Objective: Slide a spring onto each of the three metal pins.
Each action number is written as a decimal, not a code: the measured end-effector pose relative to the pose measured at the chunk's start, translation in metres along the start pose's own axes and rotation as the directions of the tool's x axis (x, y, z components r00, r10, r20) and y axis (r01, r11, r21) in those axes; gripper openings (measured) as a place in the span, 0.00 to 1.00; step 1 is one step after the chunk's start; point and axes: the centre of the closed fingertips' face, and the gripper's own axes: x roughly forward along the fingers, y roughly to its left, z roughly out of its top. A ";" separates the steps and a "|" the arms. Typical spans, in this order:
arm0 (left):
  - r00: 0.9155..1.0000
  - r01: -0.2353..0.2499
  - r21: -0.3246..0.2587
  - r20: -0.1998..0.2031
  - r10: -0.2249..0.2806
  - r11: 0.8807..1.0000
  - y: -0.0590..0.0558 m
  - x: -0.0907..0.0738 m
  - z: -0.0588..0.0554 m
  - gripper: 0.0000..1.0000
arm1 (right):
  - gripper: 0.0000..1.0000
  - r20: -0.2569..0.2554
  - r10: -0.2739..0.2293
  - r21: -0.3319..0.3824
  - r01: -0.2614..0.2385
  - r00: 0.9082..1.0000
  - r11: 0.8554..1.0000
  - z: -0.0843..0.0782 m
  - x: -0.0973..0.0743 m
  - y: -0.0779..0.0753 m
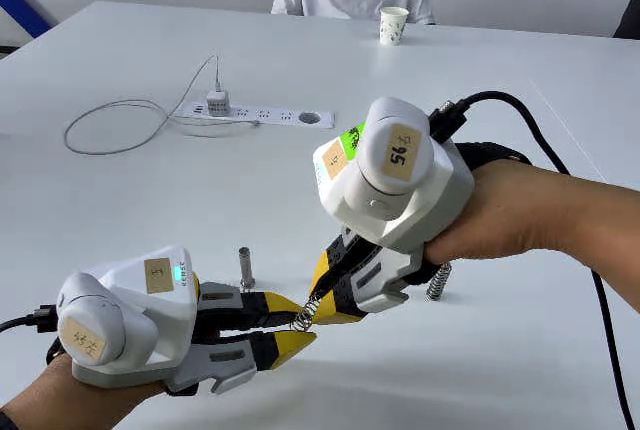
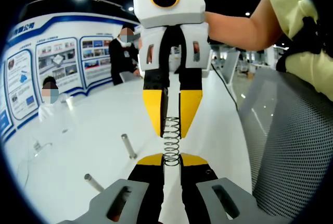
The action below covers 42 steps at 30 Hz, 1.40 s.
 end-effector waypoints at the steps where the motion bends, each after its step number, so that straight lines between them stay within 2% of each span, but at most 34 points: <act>1: 1.000 0.000 0.000 0.001 0.000 1.000 0.000 0.000 0.000 0.11 | 0.12 0.000 -0.001 -0.004 0.001 1.000 1.000 0.001 0.000 0.000; 16: 1.000 -0.007 -0.009 0.006 0.007 1.000 0.001 0.002 -0.002 0.11 | 0.12 -0.011 -0.003 -0.012 0.003 1.000 1.000 0.002 0.002 -0.001; 30: 1.000 -0.027 -0.047 -0.008 0.027 0.998 0.003 -0.003 -0.009 0.22 | 0.12 -0.028 -0.021 0.003 0.021 0.999 1.000 -0.006 -0.002 -0.007; 42: 0.996 -0.086 -0.117 -0.020 0.084 0.989 0.013 -0.017 -0.020 0.35 | 0.12 -0.041 -0.038 0.027 0.039 0.998 0.999 -0.016 -0.009 -0.013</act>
